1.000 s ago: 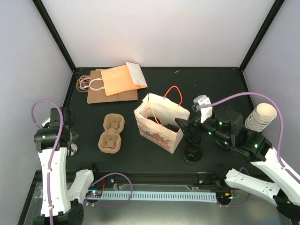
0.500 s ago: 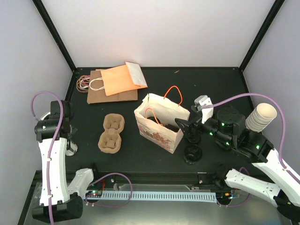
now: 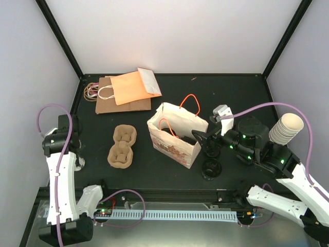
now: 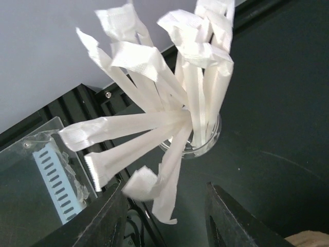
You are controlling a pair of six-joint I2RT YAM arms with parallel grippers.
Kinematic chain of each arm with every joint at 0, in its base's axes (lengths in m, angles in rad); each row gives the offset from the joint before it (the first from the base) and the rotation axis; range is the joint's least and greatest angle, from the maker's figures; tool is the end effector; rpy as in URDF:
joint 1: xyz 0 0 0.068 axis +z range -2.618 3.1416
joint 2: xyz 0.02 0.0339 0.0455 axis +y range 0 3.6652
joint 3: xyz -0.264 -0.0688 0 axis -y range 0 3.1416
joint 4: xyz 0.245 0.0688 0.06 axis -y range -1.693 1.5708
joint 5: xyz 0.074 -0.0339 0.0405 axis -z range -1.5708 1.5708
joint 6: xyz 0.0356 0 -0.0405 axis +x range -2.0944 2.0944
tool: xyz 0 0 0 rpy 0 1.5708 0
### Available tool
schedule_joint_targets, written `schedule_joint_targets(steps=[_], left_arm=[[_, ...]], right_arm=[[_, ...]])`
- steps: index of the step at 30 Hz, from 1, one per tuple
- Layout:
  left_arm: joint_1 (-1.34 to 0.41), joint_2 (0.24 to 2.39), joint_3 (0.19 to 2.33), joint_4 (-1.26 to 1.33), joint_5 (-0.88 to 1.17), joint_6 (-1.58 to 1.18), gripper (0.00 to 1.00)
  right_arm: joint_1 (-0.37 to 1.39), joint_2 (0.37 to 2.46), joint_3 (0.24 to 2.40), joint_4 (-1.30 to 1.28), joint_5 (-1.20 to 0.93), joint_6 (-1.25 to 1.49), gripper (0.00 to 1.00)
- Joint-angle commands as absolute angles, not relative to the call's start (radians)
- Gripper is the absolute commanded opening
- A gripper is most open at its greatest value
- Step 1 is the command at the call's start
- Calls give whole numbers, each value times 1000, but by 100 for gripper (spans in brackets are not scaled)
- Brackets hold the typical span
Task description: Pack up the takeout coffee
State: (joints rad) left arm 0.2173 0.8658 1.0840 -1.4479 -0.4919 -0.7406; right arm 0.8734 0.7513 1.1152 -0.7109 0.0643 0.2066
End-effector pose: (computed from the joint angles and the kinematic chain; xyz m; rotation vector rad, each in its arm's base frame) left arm 0.1042 0.0402 0.3269 -1.3190 2.2921 0.5230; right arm 0.0902 0.1041 0.3997 -0.6037 1.8794 0.6576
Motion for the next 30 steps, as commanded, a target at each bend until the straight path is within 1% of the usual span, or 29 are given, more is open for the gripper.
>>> schedule_joint_targets(steps=[1,3,6,13,23,24,26,29,30], left_arm=[[233,848,1080,-1420,-551,-757,42],[237,852,1079,-1410,-547,-754,41],[247,862,1075,-1391,-535,-745,36],[261,872,1073,-1359,-502,-724,27],[271,854,1055,-1363,-444,-754,27],[270,850,1053,-1363,-436,-759,25],[270,844,1052,-1365,-425,-762,19],[271,843,1064,-1382,-433,-770,3],[271,842,1071,-1392,-436,-777,2]], right_arm=[[870,740,1109,-714,50,194,100],[869,738,1110,-718,45,192,100],[870,738,1111,-723,42,190,100],[869,739,1115,-731,36,188,100],[869,742,1114,-739,28,183,100],[870,741,1114,-739,28,184,100],[870,741,1115,-739,25,183,100],[869,742,1120,-741,21,182,100],[870,741,1120,-742,21,182,100]])
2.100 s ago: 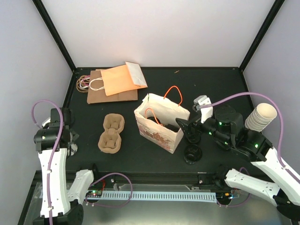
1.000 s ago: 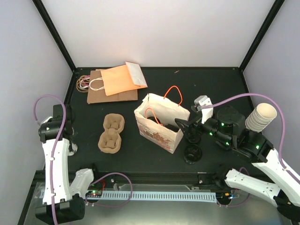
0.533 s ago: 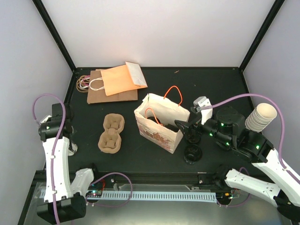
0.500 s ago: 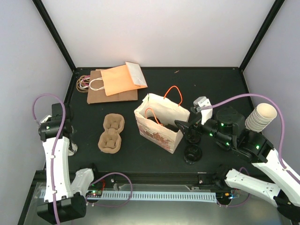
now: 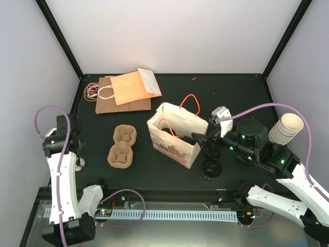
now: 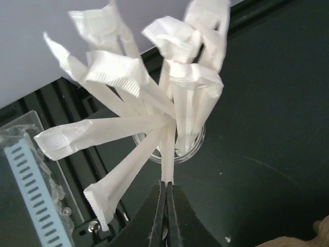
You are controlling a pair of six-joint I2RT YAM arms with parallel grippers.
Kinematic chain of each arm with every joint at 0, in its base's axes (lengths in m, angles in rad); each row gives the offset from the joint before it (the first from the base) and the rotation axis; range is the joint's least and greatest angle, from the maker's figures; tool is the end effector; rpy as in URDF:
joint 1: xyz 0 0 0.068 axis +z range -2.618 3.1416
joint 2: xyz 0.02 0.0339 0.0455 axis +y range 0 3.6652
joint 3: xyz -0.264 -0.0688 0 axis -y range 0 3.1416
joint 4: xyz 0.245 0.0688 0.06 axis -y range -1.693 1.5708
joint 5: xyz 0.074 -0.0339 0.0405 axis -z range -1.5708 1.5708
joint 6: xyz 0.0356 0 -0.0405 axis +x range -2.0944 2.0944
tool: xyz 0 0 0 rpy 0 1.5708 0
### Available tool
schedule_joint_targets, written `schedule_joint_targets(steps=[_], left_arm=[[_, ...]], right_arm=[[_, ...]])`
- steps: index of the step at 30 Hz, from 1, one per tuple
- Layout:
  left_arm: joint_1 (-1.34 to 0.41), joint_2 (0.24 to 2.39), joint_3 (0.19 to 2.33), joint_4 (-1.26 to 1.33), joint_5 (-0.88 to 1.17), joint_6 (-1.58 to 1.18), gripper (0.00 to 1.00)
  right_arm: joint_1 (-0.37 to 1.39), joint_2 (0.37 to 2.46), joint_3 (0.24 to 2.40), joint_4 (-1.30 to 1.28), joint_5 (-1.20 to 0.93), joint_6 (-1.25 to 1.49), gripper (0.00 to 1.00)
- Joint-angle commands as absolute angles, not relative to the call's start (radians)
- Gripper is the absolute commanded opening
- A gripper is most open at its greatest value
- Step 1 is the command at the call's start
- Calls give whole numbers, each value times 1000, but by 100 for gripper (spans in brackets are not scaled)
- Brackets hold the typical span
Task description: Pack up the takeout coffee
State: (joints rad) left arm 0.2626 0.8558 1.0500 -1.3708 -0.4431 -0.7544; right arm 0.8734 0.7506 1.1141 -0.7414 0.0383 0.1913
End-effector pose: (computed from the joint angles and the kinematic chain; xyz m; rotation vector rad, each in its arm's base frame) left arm 0.1086 0.0450 0.3210 -1.3792 2.2323 0.4453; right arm 0.0887 0.1037 0.3963 -0.6469 1.9006 0.6587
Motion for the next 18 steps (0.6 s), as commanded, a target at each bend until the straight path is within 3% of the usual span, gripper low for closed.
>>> schedule_joint_targets(steps=[1,18], left_arm=[[270,842,1081,-1404,-437,-778,2],[270,832,1319,-1551,-329,-778,2]], right_arm=[[869,741,1120,-742,20,183,100],[870,751,1123,-733,-4,182,100]])
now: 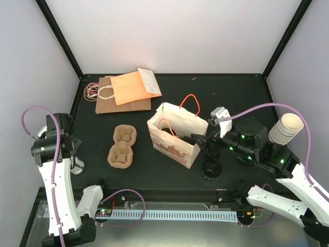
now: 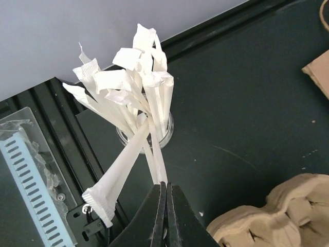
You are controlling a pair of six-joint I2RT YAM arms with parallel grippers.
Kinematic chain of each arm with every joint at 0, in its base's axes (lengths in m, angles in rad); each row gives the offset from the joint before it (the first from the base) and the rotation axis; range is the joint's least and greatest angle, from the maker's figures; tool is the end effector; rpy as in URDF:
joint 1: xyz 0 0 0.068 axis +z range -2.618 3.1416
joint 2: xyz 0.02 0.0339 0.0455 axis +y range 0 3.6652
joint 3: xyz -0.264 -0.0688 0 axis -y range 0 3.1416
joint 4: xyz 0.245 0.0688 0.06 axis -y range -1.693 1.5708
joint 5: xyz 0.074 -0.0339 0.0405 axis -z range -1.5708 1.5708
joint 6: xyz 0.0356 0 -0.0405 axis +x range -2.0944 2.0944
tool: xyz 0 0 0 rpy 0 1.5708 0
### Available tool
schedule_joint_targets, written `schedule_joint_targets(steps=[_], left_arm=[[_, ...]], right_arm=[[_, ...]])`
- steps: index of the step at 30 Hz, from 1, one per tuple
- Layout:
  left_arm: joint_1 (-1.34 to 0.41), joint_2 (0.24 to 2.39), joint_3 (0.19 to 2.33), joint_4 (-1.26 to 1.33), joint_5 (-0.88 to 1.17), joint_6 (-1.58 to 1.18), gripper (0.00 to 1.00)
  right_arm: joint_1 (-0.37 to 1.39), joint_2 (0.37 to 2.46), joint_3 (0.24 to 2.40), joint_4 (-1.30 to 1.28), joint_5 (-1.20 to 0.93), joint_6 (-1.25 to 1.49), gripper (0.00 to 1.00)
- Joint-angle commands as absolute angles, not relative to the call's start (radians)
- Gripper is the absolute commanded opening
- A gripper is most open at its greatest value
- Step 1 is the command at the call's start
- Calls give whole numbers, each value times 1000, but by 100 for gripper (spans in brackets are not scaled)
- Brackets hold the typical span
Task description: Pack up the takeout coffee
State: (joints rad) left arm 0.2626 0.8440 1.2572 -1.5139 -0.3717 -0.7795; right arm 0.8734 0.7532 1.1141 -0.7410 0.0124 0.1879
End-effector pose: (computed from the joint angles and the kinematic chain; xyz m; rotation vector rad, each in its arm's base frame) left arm 0.0869 0.0367 0.3686 -1.3847 2.1792 0.3110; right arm 0.0885 0.1049 0.3961 -0.6690 1.9000 0.6797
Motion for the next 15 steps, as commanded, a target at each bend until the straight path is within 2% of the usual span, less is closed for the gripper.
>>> schedule_joint_targets(steps=[1,15], left_arm=[[270,830,1330,-1552,-324,-773,1],[270,783,1554,-1553,-205,-741,2]], right_arm=[[869,750,1123,-734,-5,183,100],[869,753,1131,-747,-2,183,100]])
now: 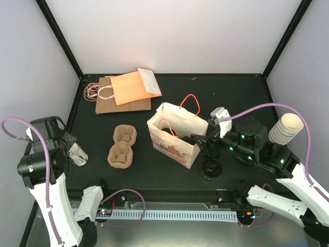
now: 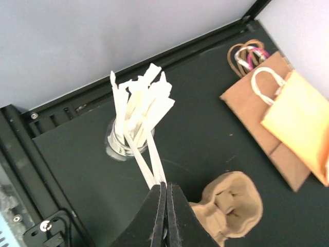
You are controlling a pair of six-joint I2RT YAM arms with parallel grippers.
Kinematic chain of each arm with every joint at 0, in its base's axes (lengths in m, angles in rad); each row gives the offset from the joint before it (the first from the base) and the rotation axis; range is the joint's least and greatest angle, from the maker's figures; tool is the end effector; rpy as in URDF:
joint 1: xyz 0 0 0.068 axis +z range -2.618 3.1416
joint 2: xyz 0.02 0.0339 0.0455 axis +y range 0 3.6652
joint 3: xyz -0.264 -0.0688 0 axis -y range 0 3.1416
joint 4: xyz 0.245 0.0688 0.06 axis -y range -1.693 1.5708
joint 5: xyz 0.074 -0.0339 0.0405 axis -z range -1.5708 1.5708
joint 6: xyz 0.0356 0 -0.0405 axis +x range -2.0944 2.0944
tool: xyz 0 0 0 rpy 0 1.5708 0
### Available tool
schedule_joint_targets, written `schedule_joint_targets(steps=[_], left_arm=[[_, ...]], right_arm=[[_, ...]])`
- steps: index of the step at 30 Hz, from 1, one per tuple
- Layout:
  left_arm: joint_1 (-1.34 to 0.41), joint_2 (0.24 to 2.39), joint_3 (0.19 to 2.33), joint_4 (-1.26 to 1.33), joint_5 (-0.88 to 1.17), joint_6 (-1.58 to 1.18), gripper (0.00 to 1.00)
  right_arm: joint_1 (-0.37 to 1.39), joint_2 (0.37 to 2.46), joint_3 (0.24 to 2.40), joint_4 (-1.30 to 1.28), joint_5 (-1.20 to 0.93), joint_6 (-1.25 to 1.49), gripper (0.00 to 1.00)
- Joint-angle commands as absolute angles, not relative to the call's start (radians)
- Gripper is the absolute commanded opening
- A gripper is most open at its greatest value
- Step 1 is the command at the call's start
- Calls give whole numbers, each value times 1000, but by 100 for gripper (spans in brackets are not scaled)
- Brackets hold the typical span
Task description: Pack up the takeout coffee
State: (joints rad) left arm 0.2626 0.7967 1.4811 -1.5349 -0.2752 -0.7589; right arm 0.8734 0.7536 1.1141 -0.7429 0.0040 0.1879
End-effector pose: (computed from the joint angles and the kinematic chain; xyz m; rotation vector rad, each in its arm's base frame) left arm 0.0542 0.0246 0.4223 -1.2709 2.0143 0.0993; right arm 0.0883 0.1051 0.3958 -0.6757 1.9018 0.6866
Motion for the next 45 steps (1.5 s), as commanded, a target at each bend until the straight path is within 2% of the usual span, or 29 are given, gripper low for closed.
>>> schedule_joint_targets(steps=[1,14,20,25,30,34,40,45], left_arm=[[270,781,1571,-1554,-191,-743,2],[270,752,1854,-1553,-73,-775,2],[270,741,1883,-1552,-59,-784,2],[270,768,1885,-1542,65,-771,1],[270,745,1783,-1343,427,-703,1],[270,708,1631,-1099,677,-785,2],[270,664,1488,-748,803,-968,2],[268,704,1496,-636,850,-1020,1]], right_arm=[[869,754,1131,-747,-2,183,100],[869,775,1146,-757,8,180,100],[868,775,1153,-762,13,177,100],[870,778,1159,-765,15,177,100],[870,784,1179,-777,40,180,100],[870,778,1212,-794,85,188,100],[870,794,1294,-832,115,168,100],[870,822,1382,-843,82,124,100]])
